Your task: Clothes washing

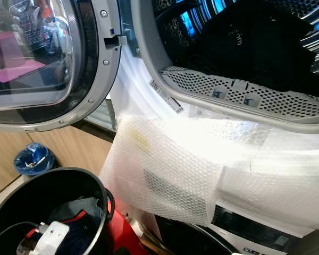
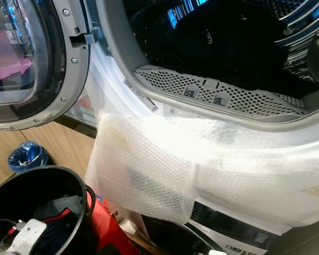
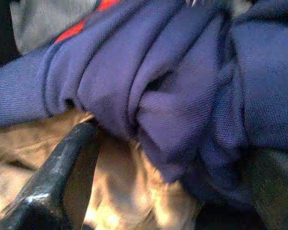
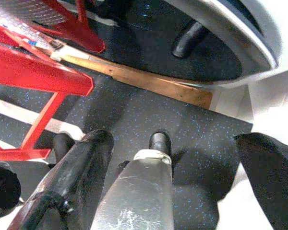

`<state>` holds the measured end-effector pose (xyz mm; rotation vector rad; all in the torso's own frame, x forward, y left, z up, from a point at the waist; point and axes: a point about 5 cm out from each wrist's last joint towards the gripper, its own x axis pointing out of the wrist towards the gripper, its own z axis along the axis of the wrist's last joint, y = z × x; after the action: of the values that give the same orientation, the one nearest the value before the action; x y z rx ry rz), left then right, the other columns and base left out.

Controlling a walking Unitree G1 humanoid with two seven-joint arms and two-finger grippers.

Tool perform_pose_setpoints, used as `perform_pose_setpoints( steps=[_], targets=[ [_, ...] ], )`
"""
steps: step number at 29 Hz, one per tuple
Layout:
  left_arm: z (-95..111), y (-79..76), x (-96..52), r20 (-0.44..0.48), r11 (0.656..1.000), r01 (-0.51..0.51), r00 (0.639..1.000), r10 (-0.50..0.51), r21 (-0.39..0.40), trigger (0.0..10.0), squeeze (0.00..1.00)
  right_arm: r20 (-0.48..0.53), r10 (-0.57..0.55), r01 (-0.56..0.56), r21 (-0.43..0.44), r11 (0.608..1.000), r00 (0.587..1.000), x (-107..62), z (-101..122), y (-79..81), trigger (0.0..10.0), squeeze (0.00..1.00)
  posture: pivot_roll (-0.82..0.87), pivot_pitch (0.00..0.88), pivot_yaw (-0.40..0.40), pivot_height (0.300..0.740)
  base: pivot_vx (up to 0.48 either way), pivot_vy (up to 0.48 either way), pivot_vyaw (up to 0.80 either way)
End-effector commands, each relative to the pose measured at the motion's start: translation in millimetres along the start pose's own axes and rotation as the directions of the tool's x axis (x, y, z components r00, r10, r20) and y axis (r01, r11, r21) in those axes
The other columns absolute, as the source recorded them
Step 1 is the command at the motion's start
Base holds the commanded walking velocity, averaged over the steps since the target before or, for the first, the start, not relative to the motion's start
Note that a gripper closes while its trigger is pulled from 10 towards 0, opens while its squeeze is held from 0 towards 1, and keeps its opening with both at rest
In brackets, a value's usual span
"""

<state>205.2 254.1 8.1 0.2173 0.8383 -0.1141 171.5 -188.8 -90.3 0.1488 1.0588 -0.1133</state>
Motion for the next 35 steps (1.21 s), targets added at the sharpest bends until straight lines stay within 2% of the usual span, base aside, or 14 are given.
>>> perform_pose_setpoints(
  steps=[1, 4, 9, 11, 12, 14, 17, 20, 21, 22, 23, 24, 26, 35],
  targets=[
    [-5, 4.0, 1.6, -0.003, 0.999, -0.023, 1.0, 0.023, -0.045, 10.0, 0.0, 0.005, -0.005, 0.004, 0.006, 1.0, 1.0, 0.1, 0, 0.6, 10.0, 0.0, 0.02, 0.103, -0.001, 0.74, 0.0, 0.0, 0.0],
    [-3, -5.5, 8.0, 0.011, 0.999, 0.007, 1.0, -0.006, -0.035, 10.0, 0.0, 0.007, -0.01, 0.01, -0.005, 1.0, 1.0, 0.0, 0, -0.8, 10.0, 0.0, 0.01, 0.105, -0.006, 0.74, 0.0, 0.0, 0.0],
    [-10, -7.2, 12.9, -0.021, 0.999, -0.015, 1.0, 0.015, -0.038, 10.0, 0.0, 0.01, -0.014, 0.014, -0.015, 1.0, 1.0, -0.2, 1, -2.4, 10.0, 0.0, 0.01, 0.105, -0.013, 0.74, 0.0, 0.0, 0.0],
    [-7, -7.3, 14.4, 0.004, 0.992, -0.017, 1.0, 0.018, -0.122, 10.0, 0.0, 0.011, -0.016, 0.016, -0.022, 1.0, 1.0, -0.3, 1, -3.2, 10.0, 0.0, 0.01, 0.106, -0.019, 0.74, 0.0, 0.0, 0.0],
    [0, -5.9, 15.5, 0.056, 0.976, -0.018, 0.998, 0.031, -0.218, 10.0, 0.0, 0.012, -0.017, 0.017, -0.03, 0.999, 1.0, -0.3, 2, -3.8, 10.0, 0.0, 0.01, 0.105, -0.024, 0.74, 0.0, 0.0, 0.0],
    [9, -2.8, 17.3, 0.12, 0.945, -0.024, 0.99, 0.067, -0.325, 10.0, 0.0, 0.014, -0.025, 0.025, -0.036, 0.999, 1.0, -0.5, 3, -5.4, 10.0, 0.0, 0.0, 0.105, -0.027, 0.74, 0.0, 0.0, 0.0],
    [13, -3.7, 18.9, 0.14, 0.932, -0.022, 0.987, 0.078, -0.362, 10.0, 0.0, 0.017, -0.031, 0.032, -0.041, 0.999, 0.999, -0.6, 4, -6.9, 10.0, 0.0, 0.0, 0.107, -0.034, 0.74, 0.0, 0.0, 0.0],
    [13, -12.2, 23.9, 0.117, 0.916, 0.005, 0.992, 0.045, -0.401, 10.0, 0.0, 0.021, -0.041, 0.042, -0.05, 0.998, 0.999, -0.9, 5, -10.1, 10.0, 0.0, -0.01, 0.105, -0.045, 0.74, 0.0, 0.0, 0.0],
    [13, -15.7, 25.8, 0.112, 0.908, 0.019, 0.993, 0.031, -0.418, 8.4, 0.0, 0.025, -0.046, 0.047, -0.052, 0.998, 0.999, -1.1, 7, -12.1, 10.0, 0.0, -0.01, 0.104, -0.05, 0.74, 0.0, 0.0, 0.0],
    [13, -15.7, 25.8, 0.112, 0.908, 0.019, 0.993, 0.031, -0.418, 8.4, 0.0, 0.025, -0.046, 0.047, -0.052, 0.998, 0.999, -1.1, 7, -12.1, 10.0, 0.0, -0.01, 0.104, -0.05, 0.74, 0.0, 0.0, 0.0],
    [13, -17.6, 27.4, 0.111, 0.91, 0.019, 0.993, 0.029, -0.415, 7.6, 0.0, 0.027, -0.051, 0.052, -0.051, 0.997, 0.998, -1.3, 8, -13.9, 10.0, 0.0, -0.01, 0.102, -0.053, 0.74, 0.0, 0.0, 0.0],
    [13, -18.1, 28.1, 0.104, 0.917, 0.013, 0.994, 0.031, -0.398, 4.2, 0.0, 0.028, -0.054, 0.055, -0.051, 0.997, 0.998, -1.4, 8, -15.0, 10.0, 0.0, -0.02, 0.1, -0.055, 0.74, 0.0, 0.0, 0.0],
    [13, -19.1, 29.1, 0.096, 0.935, 0.001, 0.995, 0.036, -0.353, 0.0, 0.0, 0.029, -0.06, 0.061, -0.058, 0.996, 0.998, -1.7, 8, -17.0, 10.0, 0.0, -0.02, 0.097, -0.059, 0.74, 0.0, 0.0, 0.0],
    [19, -20.6, 31.8, 0.115, 0.937, -0.018, 0.991, 0.061, -0.348, 0.0, 0.0, 0.03, -0.082, 0.084, -0.056, 0.995, 0.996, -2.3, 9, -21.7, 10.0, 0.0, -0.02, 0.091, -0.069, 0.74, 0.0, 0.0, 0.0]
  ],
)
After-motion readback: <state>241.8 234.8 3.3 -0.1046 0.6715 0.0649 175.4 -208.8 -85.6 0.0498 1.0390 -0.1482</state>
